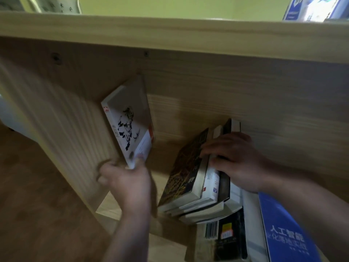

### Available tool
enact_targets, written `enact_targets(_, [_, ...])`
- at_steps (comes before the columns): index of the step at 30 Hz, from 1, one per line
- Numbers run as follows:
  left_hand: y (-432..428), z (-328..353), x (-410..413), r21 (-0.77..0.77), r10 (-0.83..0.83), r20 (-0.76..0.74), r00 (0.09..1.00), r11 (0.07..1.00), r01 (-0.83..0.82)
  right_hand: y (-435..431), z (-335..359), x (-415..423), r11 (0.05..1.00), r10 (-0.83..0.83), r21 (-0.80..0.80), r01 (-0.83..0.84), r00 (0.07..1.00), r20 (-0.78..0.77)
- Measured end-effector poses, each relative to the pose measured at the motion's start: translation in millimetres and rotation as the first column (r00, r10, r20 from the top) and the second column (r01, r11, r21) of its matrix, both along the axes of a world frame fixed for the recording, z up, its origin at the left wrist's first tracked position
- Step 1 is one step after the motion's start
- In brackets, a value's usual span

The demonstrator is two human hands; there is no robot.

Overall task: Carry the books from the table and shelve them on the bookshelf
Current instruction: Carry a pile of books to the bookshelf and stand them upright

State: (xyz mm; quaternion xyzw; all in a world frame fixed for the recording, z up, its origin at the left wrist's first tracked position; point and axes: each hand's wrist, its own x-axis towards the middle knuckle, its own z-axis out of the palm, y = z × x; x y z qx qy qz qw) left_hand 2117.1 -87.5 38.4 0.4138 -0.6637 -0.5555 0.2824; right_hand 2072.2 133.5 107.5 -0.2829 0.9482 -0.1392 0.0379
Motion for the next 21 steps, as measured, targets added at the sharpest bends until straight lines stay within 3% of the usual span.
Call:
enact_targets(2, [34.9,10.7,23.2,-0.073,-0.247,-0.028,0.969,0.967,0.245,-0.4,-0.9,-2.1,1.000,0.008,-0.014,-0.008,1.000,-0.013])
enact_targets(4, [60.5,16.4,38.3,-0.058,-0.616,-0.017,0.787,0.787,0.615,-1.1,-2.0,-2.4,1.000,0.005,-0.010,-0.006,1.000,-0.016])
enact_targets(6, [66.0,12.9,38.2,-0.048,-0.776,0.054,0.629,0.627,0.778,0.2,-4.7,0.7,0.997,-0.031,-0.076,0.029,0.999,-0.024])
enact_targets(9, [54.0,15.7,27.5,0.088,-0.807,0.115,0.579,0.589,0.804,7.8,-9.9,9.5,0.945,-0.248,-0.213,0.248,0.968,0.027])
enact_targets(11, [42.9,12.8,15.2,0.006,-0.796,0.246,0.553,0.572,0.820,15.6,-14.2,14.1,0.869,-0.394,-0.266,0.418,0.908,0.140])
enact_targets(14, [31.9,12.1,-2.1,-0.086,-0.766,0.463,0.446,0.462,0.883,27.0,-21.2,15.2,0.756,-0.469,-0.324,0.569,0.816,0.337])
enact_targets(17, [23.5,13.8,-8.9,-0.016,-0.790,0.492,0.365,0.411,0.912,41.7,-26.7,16.1,0.769,-0.525,-0.197,0.608,0.777,0.347])
enact_targets(19, [20.3,11.9,-10.5,-0.016,-0.800,0.477,0.365,0.407,0.913,50.3,-23.2,18.1,0.777,-0.554,-0.109,0.620,0.756,0.349])
enact_targets(21, [19.9,10.0,-11.7,-0.039,-0.790,0.463,0.402,0.435,0.899,50.7,-17.4,19.8,0.810,-0.586,0.109,0.577,0.788,0.187])
